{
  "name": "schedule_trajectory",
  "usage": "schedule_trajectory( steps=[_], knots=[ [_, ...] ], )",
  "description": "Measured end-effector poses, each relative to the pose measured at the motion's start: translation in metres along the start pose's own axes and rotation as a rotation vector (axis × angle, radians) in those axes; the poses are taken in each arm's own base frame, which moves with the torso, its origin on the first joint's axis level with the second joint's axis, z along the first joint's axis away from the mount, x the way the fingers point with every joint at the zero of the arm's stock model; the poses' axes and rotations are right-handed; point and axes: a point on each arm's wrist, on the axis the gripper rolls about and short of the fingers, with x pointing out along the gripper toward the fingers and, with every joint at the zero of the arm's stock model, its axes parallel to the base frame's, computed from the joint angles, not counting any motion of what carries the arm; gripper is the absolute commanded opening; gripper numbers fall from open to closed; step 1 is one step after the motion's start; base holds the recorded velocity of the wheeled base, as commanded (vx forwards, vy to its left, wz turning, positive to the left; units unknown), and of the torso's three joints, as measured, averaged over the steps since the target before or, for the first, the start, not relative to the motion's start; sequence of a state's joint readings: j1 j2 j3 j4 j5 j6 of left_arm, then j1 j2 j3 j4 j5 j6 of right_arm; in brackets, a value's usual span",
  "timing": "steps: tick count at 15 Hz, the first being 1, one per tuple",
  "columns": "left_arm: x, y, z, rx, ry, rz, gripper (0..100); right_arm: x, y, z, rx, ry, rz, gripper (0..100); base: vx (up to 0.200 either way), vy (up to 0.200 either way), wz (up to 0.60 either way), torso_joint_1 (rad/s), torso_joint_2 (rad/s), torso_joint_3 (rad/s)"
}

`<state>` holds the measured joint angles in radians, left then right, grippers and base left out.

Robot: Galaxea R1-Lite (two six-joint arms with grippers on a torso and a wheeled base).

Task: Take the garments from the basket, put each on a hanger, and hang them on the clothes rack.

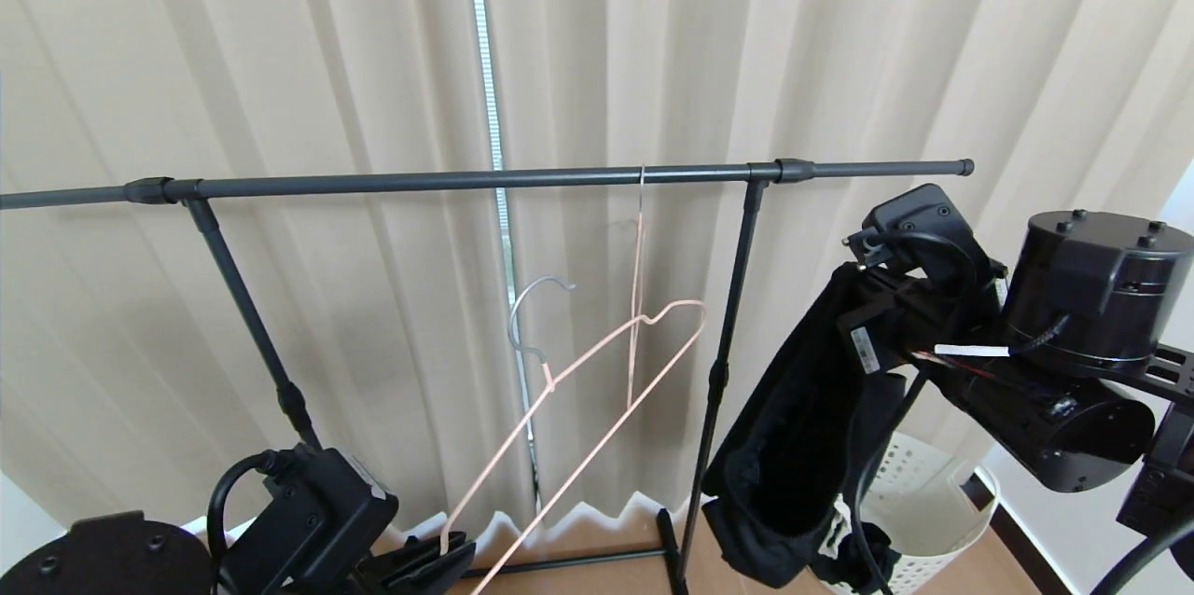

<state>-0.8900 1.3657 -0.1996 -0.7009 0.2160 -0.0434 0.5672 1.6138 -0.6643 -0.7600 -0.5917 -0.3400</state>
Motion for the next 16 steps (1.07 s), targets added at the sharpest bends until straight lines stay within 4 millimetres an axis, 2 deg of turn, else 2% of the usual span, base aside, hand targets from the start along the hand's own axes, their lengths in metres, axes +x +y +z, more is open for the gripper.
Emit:
schedule_trajectory(
  steps=[5, 11, 16],
  knots=[
    [-0.004, -0.004, -0.002, 0.009, -0.045, -0.079, 0, 0.025, 0.012, -0.003, 0.029, 0.018, -0.153, 0, 0.0, 0.0, 0.0, 0.0, 0.0, 0.0],
    [-0.007, -0.004, -0.012, 0.061, -0.02, -0.103, 0, 0.05, 0.021, -0.011, 0.038, 0.053, -0.179, 0, 0.0, 0.0, 0.0, 0.0, 0.0, 0.0],
    [-0.007, -0.007, -0.012, 0.067, -0.017, -0.148, 0, 0.054, 0.036, -0.008, 0.077, 0.039, -0.152, 0, 0.0, 0.0, 0.0, 0.0, 0.0, 0.0]
  ],
)
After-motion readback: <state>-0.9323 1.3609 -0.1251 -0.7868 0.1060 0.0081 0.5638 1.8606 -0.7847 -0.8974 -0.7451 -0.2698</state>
